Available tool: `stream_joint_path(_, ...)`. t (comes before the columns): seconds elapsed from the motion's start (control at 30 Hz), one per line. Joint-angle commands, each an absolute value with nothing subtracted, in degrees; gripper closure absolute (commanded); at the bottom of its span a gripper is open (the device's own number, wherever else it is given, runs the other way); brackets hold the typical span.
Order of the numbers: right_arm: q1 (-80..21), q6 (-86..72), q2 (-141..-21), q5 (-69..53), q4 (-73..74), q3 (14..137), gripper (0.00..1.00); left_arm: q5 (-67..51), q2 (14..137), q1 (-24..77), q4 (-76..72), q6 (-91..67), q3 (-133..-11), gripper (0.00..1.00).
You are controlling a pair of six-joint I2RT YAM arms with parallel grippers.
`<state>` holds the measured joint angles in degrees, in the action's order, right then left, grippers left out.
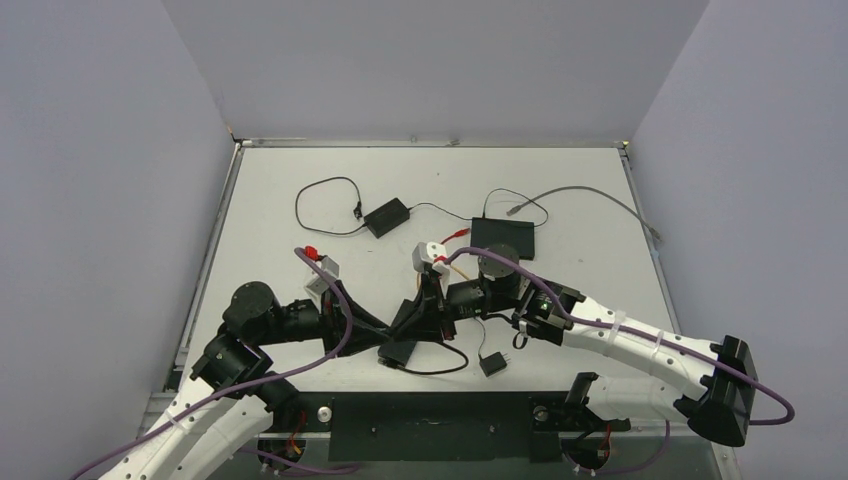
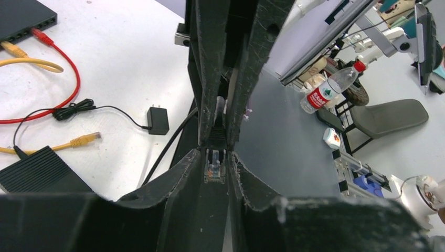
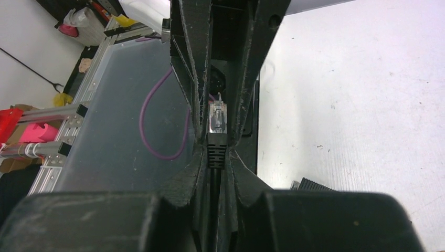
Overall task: Insert the plug into the switch port
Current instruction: Adjust the connector.
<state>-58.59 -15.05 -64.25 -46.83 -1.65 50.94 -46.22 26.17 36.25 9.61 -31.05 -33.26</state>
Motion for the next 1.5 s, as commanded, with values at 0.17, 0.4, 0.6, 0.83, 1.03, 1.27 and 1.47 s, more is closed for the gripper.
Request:
stream_joint_path(0.17, -61.99, -11.63, -56.94, -38.36, 3.69, 55.69, 1.0, -31.06, 21.32, 35.95, 15.88, -28.11, -37.26, 0.53)
stream_joint_path(0.4, -69.5, -11.13, -53.09, -32.18, 9.59, 57.7, 1.0, -18.62, 15.37, 35.94, 19.36, -27.29, -37.18, 0.51)
stream_joint_path(0.6, -78.65, -14.12, -50.53, -26.05, 8.94, 56.12, 1.0, -13.97, 15.31, 35.86, 21.04, -26.81, -37.77, 0.5)
stream_joint_path(0.83, -91.44, -19.66, -48.66, -17.72, 7.57, 55.33, 1.0, -12.41, 17.13, 35.91, 20.21, -28.55, -36.96, 0.5)
stream_joint_path(1.03, -96.79, -27.77, -49.08, -10.62, 6.59, 50.09, 1.0, -13.55, 19.89, 35.86, 14.88, -31.3, -34.29, 0.5)
stream_joint_path(1.27, -93.4, -34.63, -49.1, -2.71, 6.0, 40.76, 1.0, -10.6, 29.16, 35.86, 10.55, -33.27, -31.2, 0.5)
stream_joint_path(1.47, -88.09, -32.71, -54.45, 6.09, 8.44, 36.32, 1.0, -7.69, 34.7, 35.79, 7.92, -34.18, -28.4, 0.5)
